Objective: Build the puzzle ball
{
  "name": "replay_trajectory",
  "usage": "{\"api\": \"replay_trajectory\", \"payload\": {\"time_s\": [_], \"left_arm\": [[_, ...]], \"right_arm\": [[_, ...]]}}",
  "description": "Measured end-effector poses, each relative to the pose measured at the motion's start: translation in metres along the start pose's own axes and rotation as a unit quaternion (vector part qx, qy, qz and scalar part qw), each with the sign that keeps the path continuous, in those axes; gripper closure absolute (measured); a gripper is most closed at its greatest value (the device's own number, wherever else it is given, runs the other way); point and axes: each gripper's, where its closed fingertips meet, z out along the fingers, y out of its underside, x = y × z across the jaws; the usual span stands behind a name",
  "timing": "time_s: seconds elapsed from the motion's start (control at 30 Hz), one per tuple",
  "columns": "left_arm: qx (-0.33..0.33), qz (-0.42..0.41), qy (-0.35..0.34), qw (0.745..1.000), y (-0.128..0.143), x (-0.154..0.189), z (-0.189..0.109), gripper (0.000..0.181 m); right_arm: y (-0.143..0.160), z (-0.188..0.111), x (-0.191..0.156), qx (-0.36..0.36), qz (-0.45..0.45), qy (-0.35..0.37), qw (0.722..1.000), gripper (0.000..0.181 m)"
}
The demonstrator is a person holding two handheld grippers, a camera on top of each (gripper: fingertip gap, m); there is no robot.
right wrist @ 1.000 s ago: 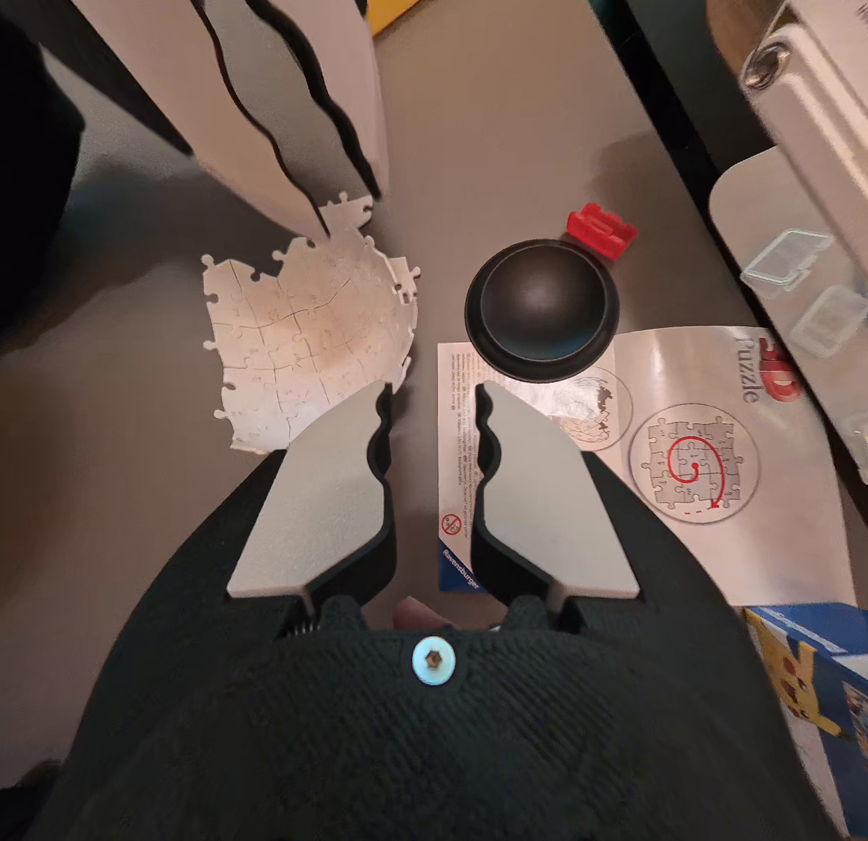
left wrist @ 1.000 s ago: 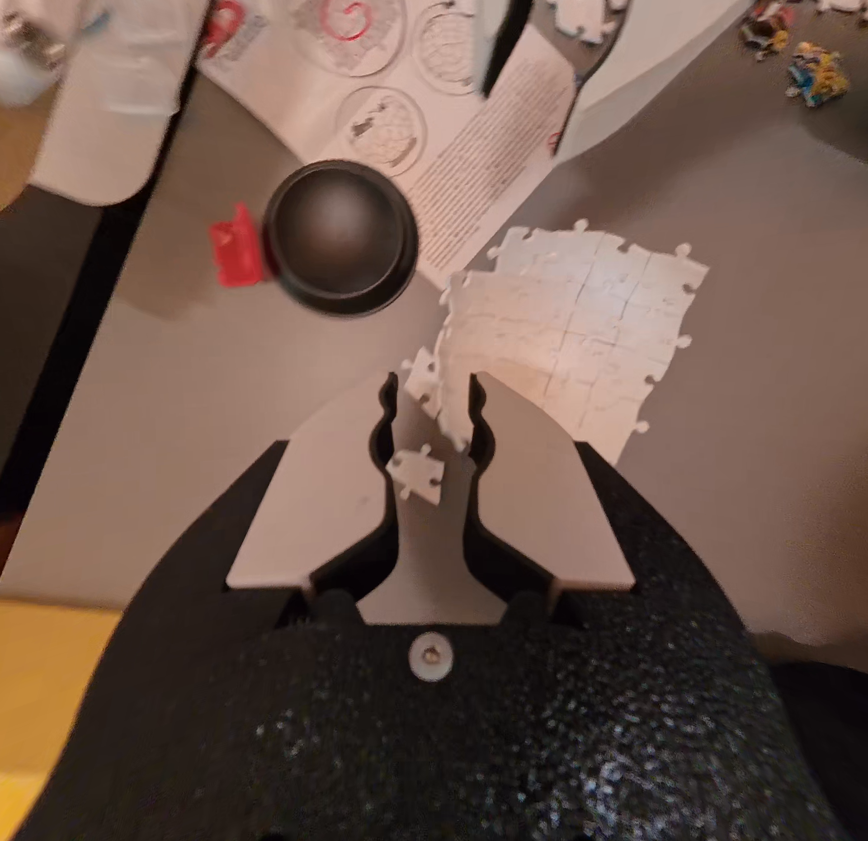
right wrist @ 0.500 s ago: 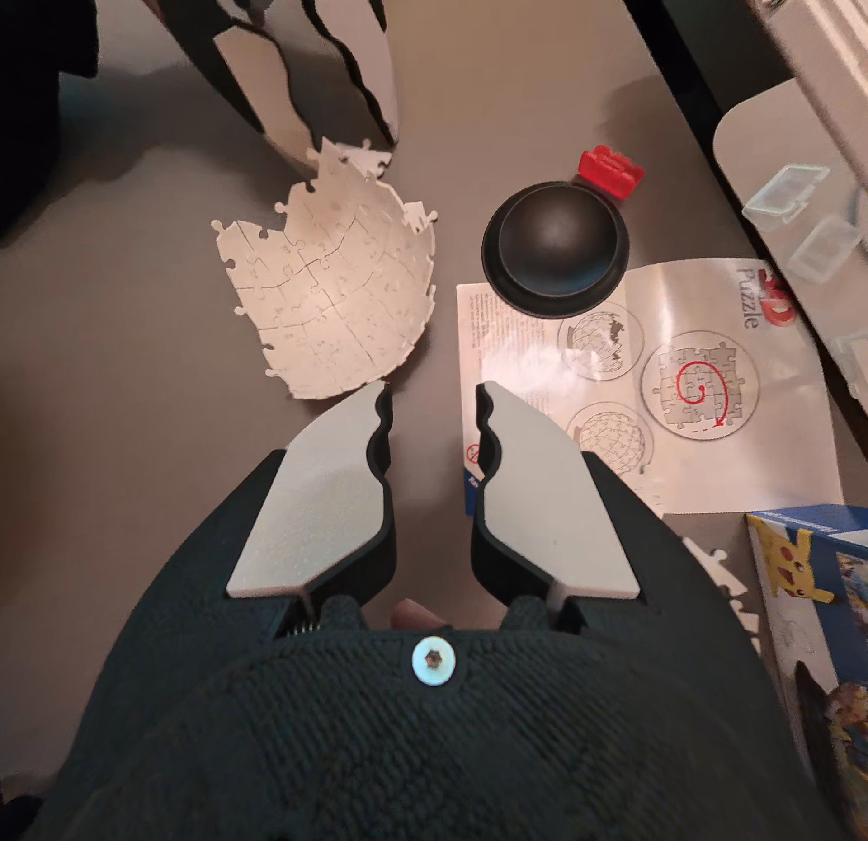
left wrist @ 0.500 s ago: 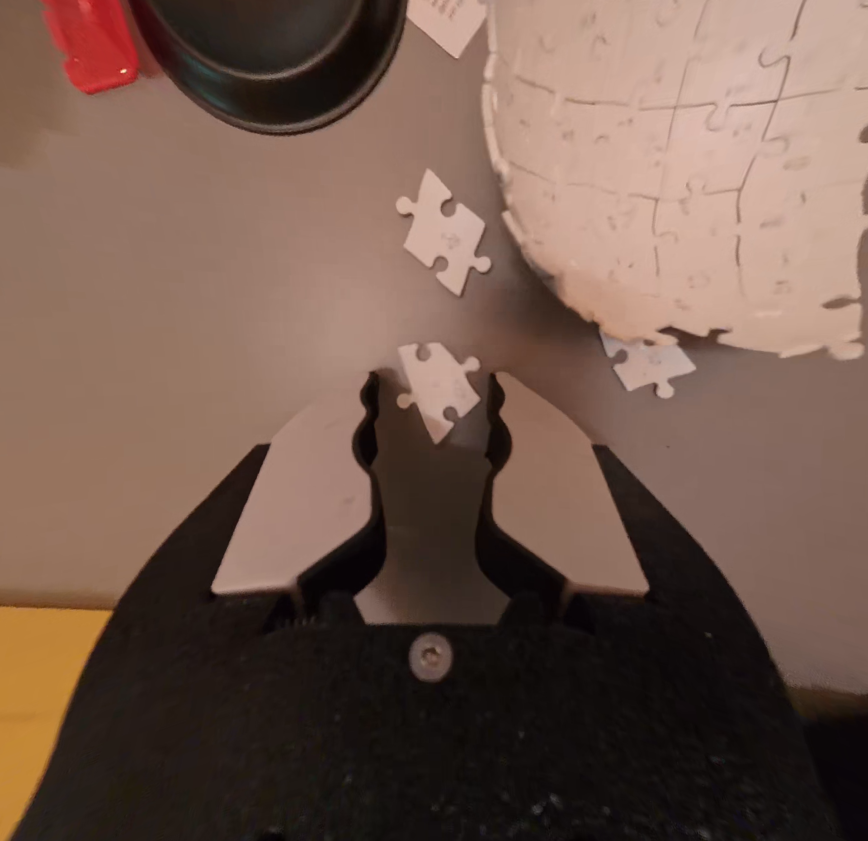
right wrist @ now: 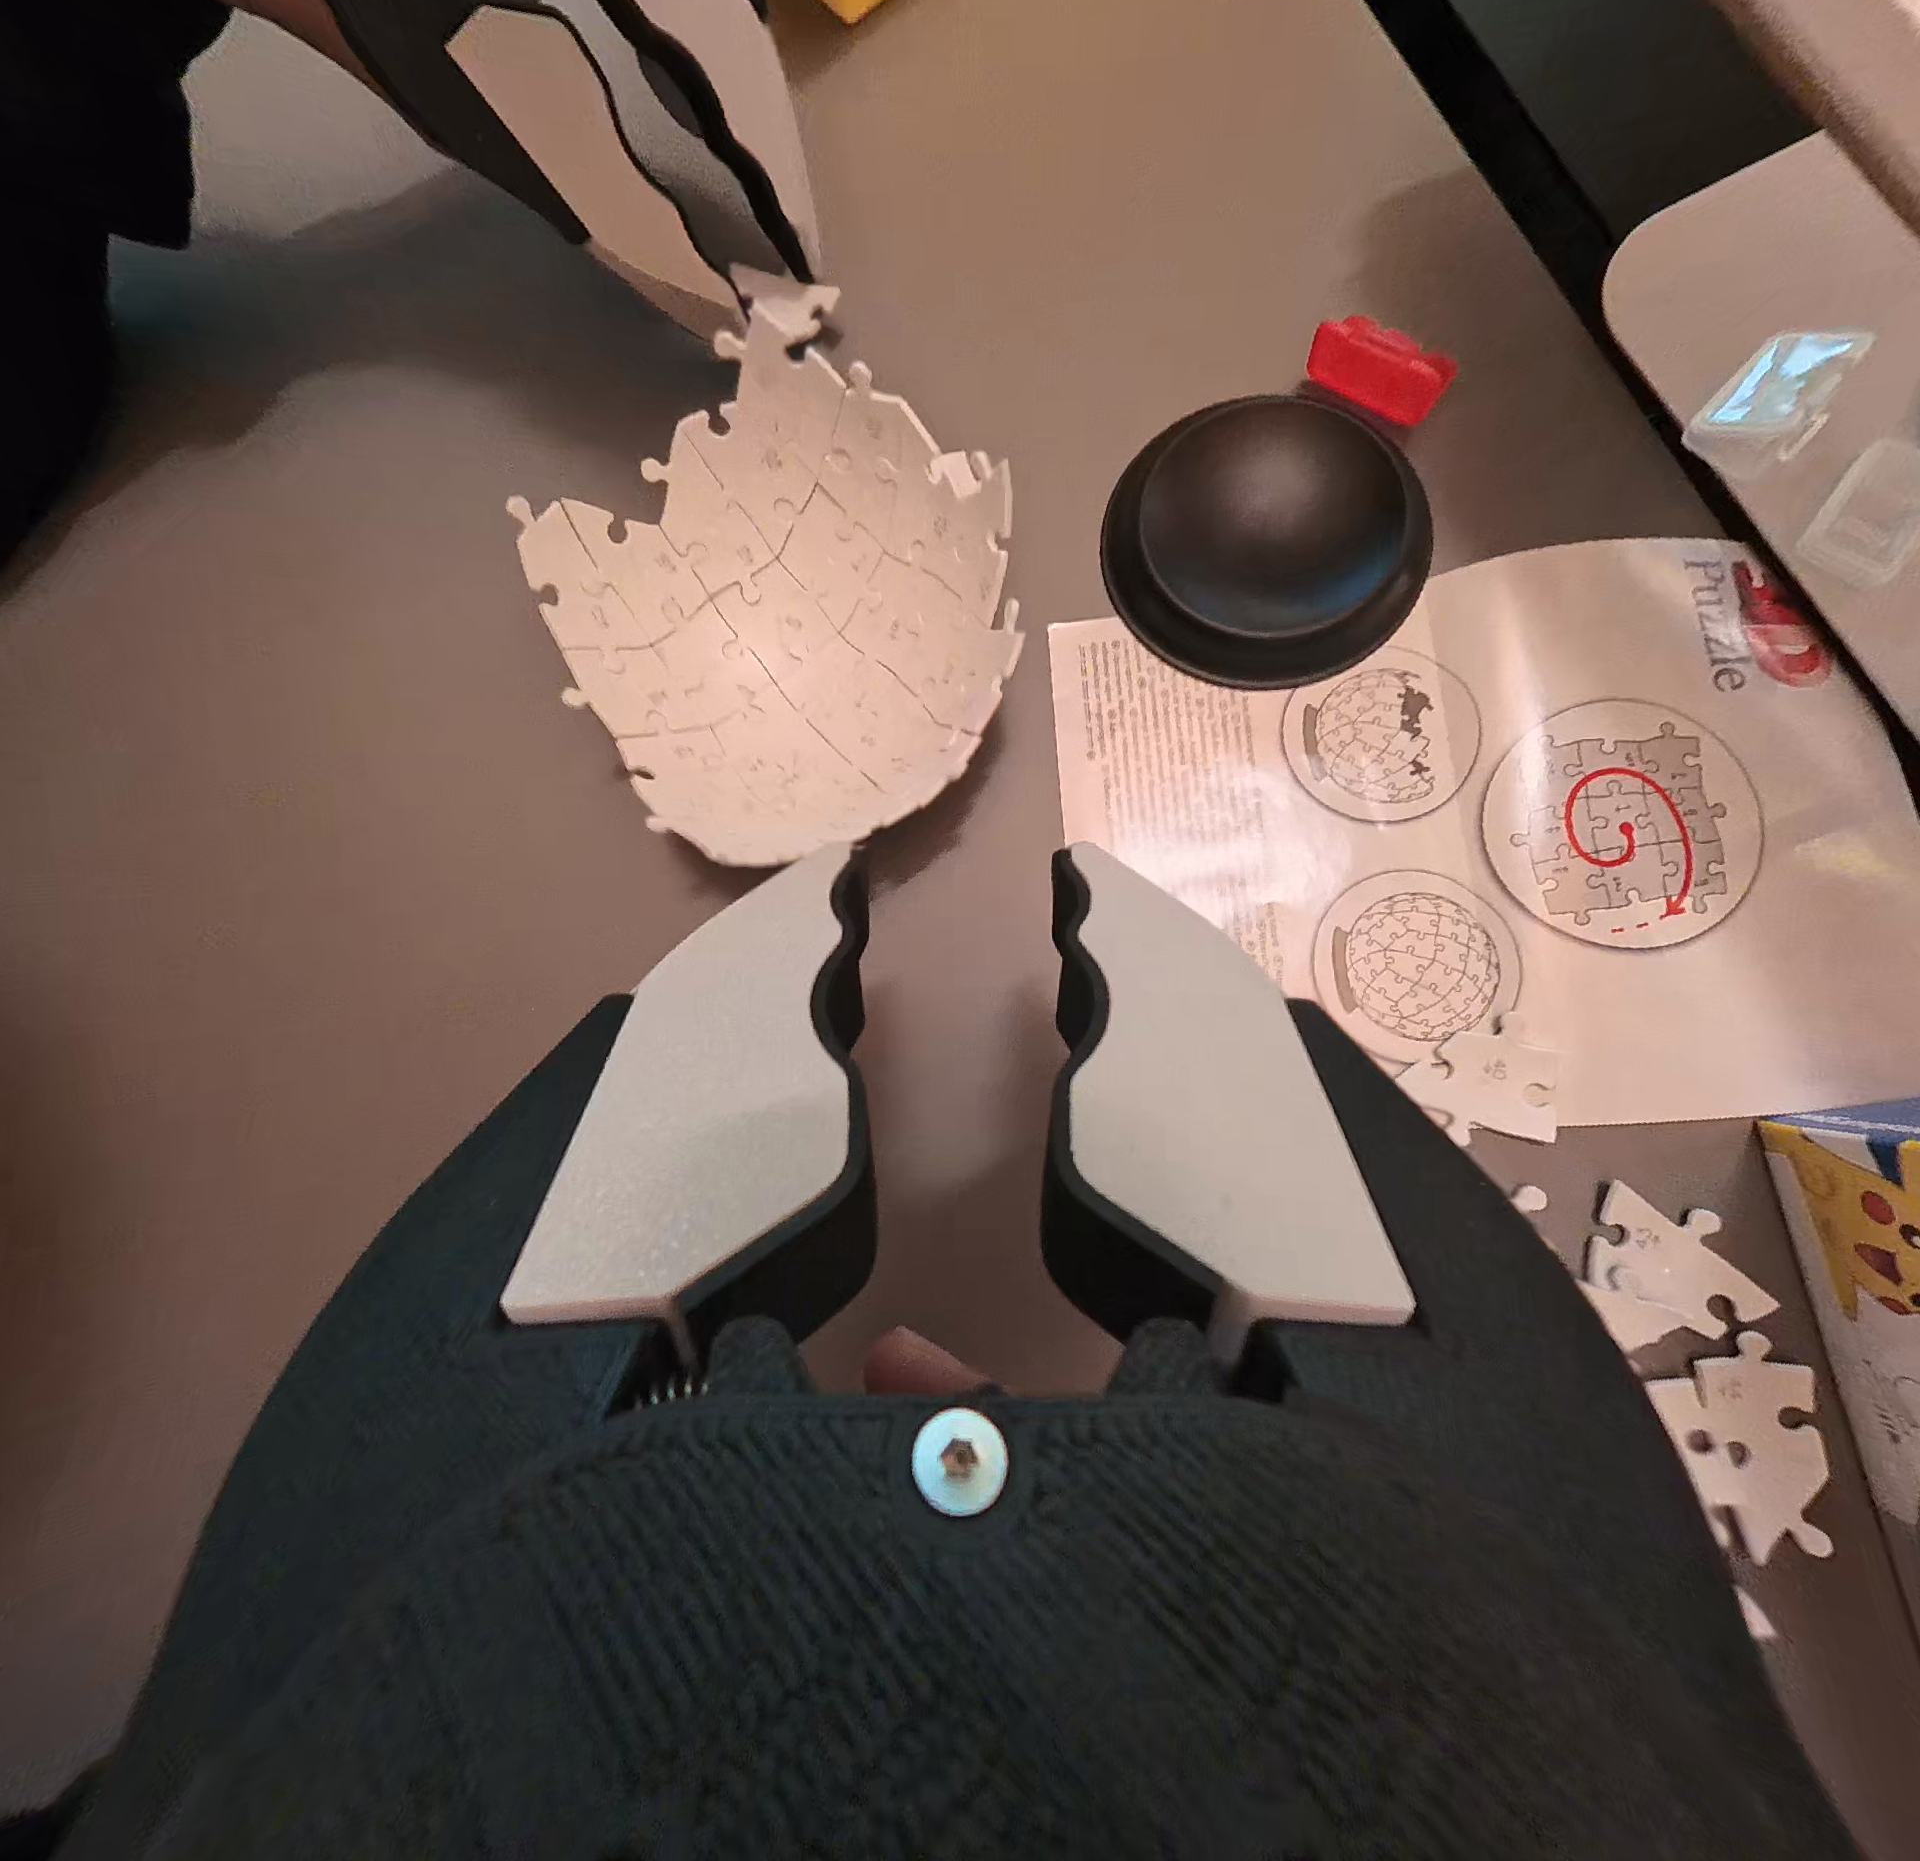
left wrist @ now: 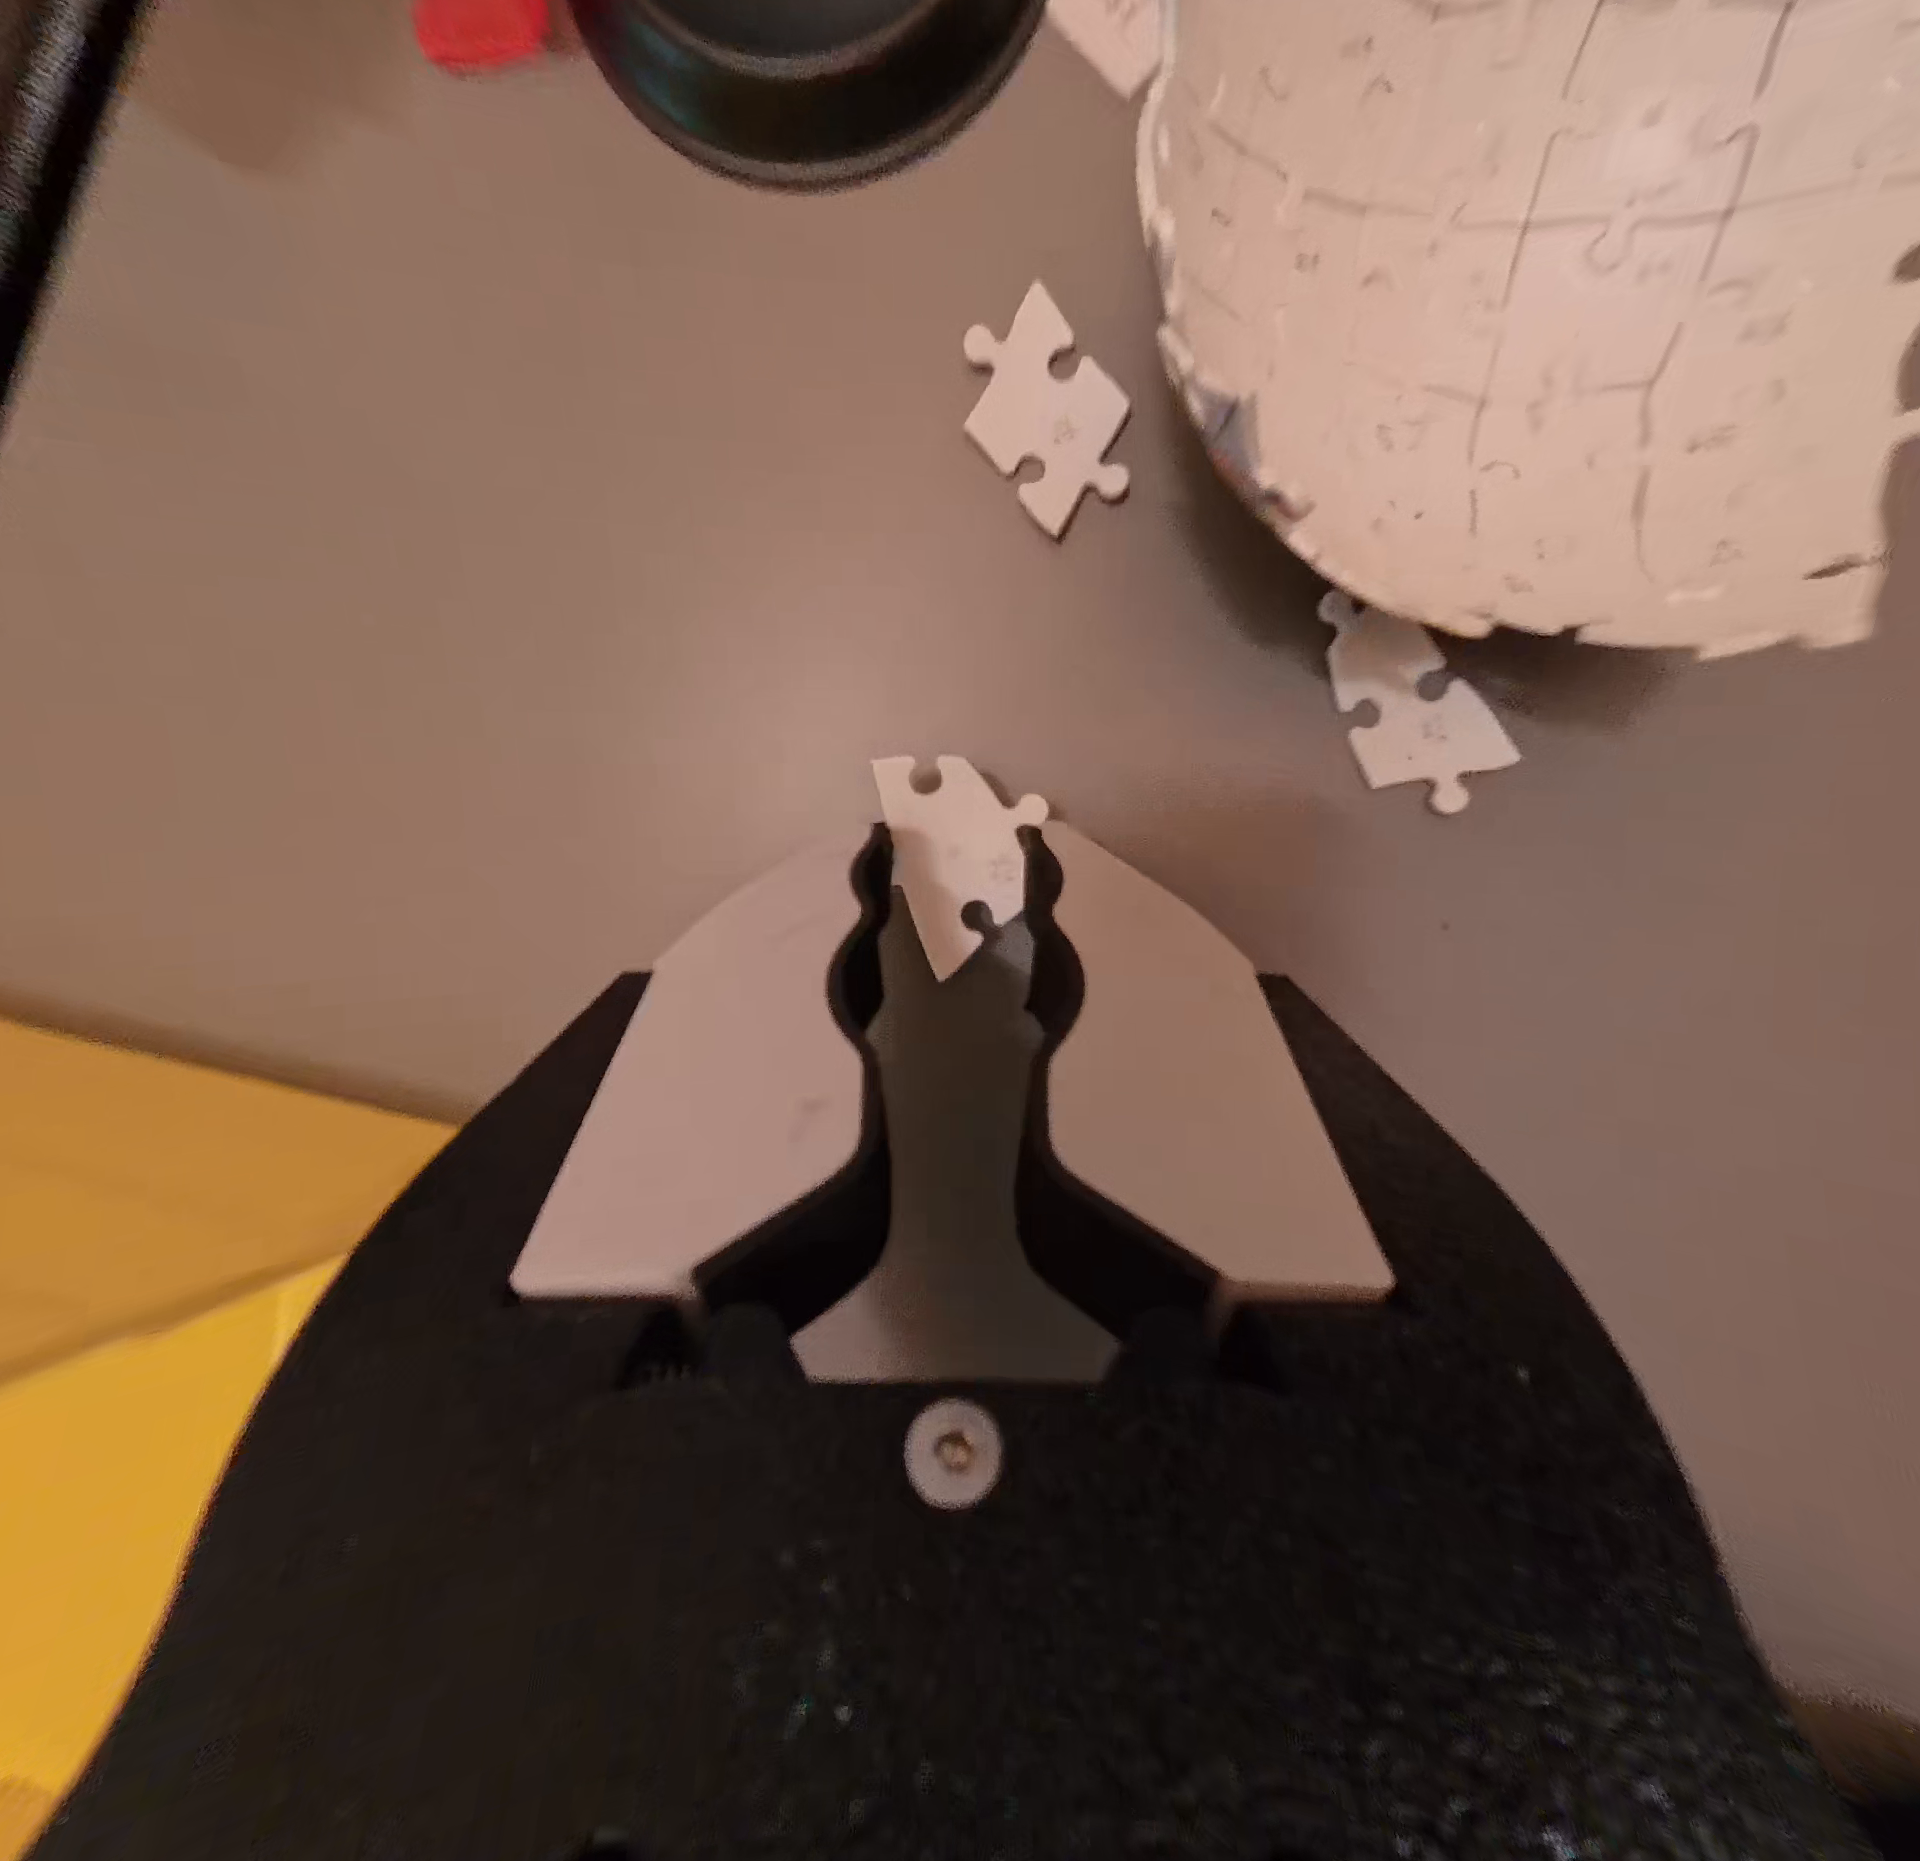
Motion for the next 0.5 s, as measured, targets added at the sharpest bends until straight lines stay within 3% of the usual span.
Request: {"api": "replay_trajectory", "payload": {"time_s": [0.1,0.27,0.5], "left_arm": [[0.059,-0.001,-0.04,0.997,-0.023,0.003,-0.028,0.158],[0.158,0.036,-0.127,0.979,-0.086,0.023,-0.073,0.158],[0.216,0.086,-0.151,0.961,-0.146,0.064,-0.08,0.157]], "right_arm": [[-0.022,-0.007,-0.004,0.049,0.003,0.01,0.999,0.147],[-0.073,-0.012,-0.027,0.168,0.047,-0.045,0.984,0.143],[-0.094,-0.002,-0.043,0.209,0.121,-0.128,0.962,0.141]]}}
